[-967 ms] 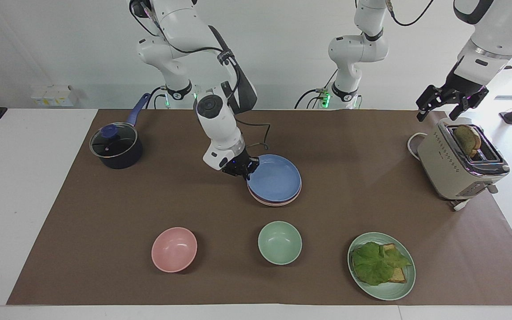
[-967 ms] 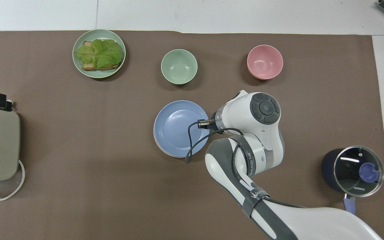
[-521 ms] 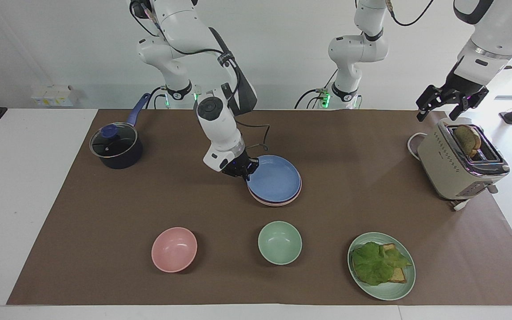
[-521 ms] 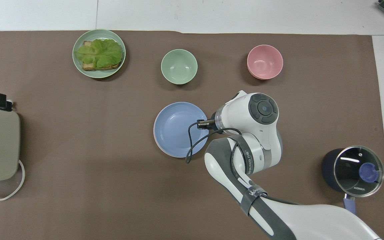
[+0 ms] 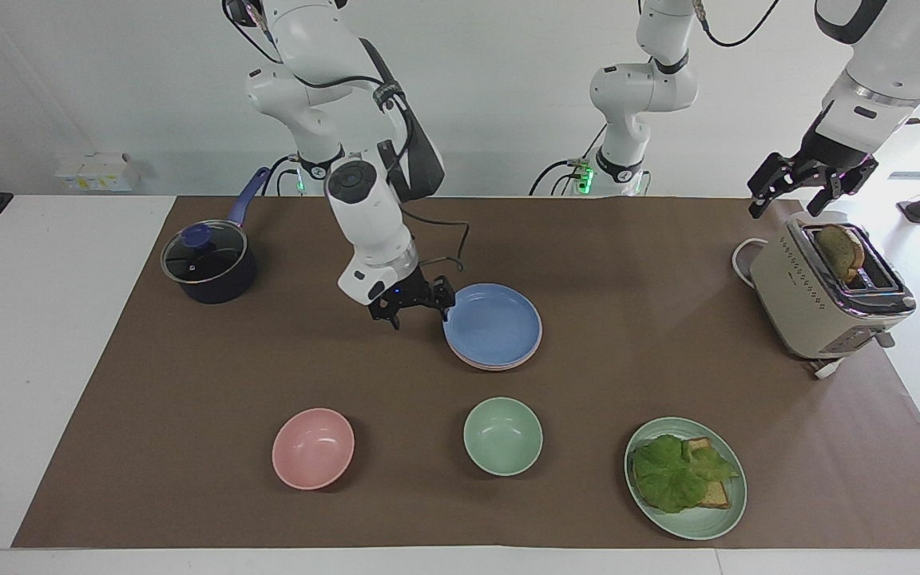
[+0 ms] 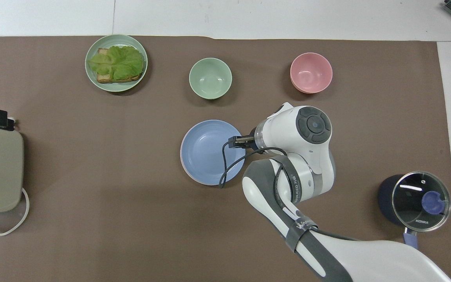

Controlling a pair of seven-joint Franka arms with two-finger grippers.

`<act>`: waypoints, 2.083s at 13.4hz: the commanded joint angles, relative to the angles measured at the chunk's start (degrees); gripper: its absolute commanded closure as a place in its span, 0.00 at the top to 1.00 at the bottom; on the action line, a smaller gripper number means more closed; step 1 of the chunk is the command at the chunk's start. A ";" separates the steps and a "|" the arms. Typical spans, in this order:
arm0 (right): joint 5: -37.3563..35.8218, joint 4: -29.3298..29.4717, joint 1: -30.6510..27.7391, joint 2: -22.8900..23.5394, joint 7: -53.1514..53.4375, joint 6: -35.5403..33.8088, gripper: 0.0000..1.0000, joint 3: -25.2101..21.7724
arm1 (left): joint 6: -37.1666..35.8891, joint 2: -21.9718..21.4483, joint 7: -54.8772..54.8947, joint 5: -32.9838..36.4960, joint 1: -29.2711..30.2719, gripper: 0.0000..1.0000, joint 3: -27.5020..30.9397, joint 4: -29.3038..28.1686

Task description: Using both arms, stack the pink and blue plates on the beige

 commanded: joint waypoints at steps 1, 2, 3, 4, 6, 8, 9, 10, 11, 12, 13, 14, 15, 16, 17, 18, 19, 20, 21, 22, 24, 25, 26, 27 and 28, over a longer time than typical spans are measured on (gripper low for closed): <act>-4.96 0.31 -2.80 -4.31 -1.06 -6.05 1.00 0.29 | -0.58 -0.33 0.38 0.84 0.21 1.00 -0.27 -0.31; -5.76 1.01 -4.46 -5.28 -1.06 -8.77 1.00 0.29 | -0.58 -0.33 0.38 0.84 0.21 1.00 -0.27 -0.23; -6.55 1.89 -6.05 -6.25 -1.15 -11.23 1.00 0.37 | -0.58 -0.33 0.38 0.84 0.21 1.00 -0.27 -0.31; -6.73 2.77 -7.28 -7.21 -1.24 -13.95 1.00 0.37 | -0.58 -0.33 0.38 0.84 0.21 1.00 -0.27 -0.31; -6.82 3.48 -9.48 -9.85 -1.24 -19.58 1.00 0.37 | -0.58 -0.33 0.38 0.84 0.21 1.00 -0.27 -0.31; -6.82 3.48 -12.11 -12.49 -1.68 -23.80 1.00 0.46 | -0.58 -0.33 0.38 0.84 0.21 1.00 -0.27 -0.23; -6.82 3.48 -13.26 -13.63 -1.85 -25.74 1.00 0.46 | -0.58 -0.33 0.38 0.84 0.21 1.00 -0.27 -0.31; -6.82 3.48 -14.49 -14.60 -1.94 -27.50 1.00 0.46 | -0.58 -0.33 0.38 0.84 0.21 1.00 -0.27 -0.31; -6.82 3.48 -15.63 -15.39 -2.03 -28.99 1.00 0.46 | -0.58 -0.33 0.38 0.84 0.21 1.00 -0.27 -0.23; -6.82 3.48 -16.95 -15.74 -2.47 -30.23 1.00 0.46 | -0.58 -0.33 0.38 0.84 0.21 1.00 -0.27 -0.31; -6.82 3.48 -18.35 -16.10 -3.95 -31.46 1.00 0.46 | -0.58 -0.33 0.38 0.84 0.21 1.00 -0.27 -0.31; -6.82 3.39 -19.85 -16.36 -5.88 -32.60 1.00 0.46 | -0.58 -0.33 0.38 0.84 0.21 1.00 -0.27 -0.23; -6.82 3.39 -21.43 -16.45 -7.64 -33.31 1.00 0.46 | -0.58 -0.33 0.38 0.84 0.21 1.00 -0.27 -0.31; -6.82 3.39 -22.84 -16.80 -8.96 -33.49 1.00 0.37 | -0.58 -0.33 0.38 0.84 0.21 1.00 -0.27 -0.31; -6.82 3.39 -23.98 -17.33 -10.28 -33.49 1.00 0.37 | -0.58 -0.33 0.38 0.84 0.21 1.00 -0.27 -0.31; -6.91 3.56 -24.60 -17.59 -11.51 -33.49 1.00 0.29 | -0.58 -0.33 0.38 0.84 0.21 1.00 -0.27 -0.31; -6.99 4.00 -24.69 -18.20 -12.04 -33.49 1.00 -0.06 | -0.58 -0.33 0.38 0.84 0.21 1.00 -0.27 -0.31; -6.99 5.31 -24.87 -18.21 -12.05 -34.27 1.00 -0.24 | -0.58 -0.33 0.38 0.84 0.21 1.00 -0.27 -0.31; -6.99 7.15 -25.04 -18.04 -12.22 -35.67 1.00 -0.33 | -0.58 -0.33 0.38 0.84 0.21 1.00 -0.27 -0.31; -7.26 9.00 -25.05 -17.95 -12.49 -37.17 1.00 -0.24 | -0.58 -0.33 0.38 0.84 0.21 1.00 -0.27 -0.31; -10.32 11.81 -24.26 -18.03 -14.15 -38.93 1.00 0.11 | -0.58 -0.33 0.38 0.84 0.21 1.00 -0.27 -0.23; -11.03 13.65 -24.17 -18.03 -14.86 -40.42 1.00 0.37 | -0.58 -0.33 0.38 0.84 0.21 1.00 -0.27 -0.31; -11.30 15.41 -24.17 -17.95 -15.91 -41.91 1.00 0.46 | -0.58 -0.33 0.38 0.84 0.21 1.00 -0.27 -0.23; -11.47 16.65 -24.08 -17.95 -17.66 -42.97 1.00 0.55 | -0.58 -0.33 0.38 0.84 0.21 1.00 -0.27 -0.31; -12.17 17.44 -24.08 -18.03 -19.24 -43.24 1.00 0.72 | -0.58 -0.33 0.38 0.84 0.21 1.00 -0.27 -0.23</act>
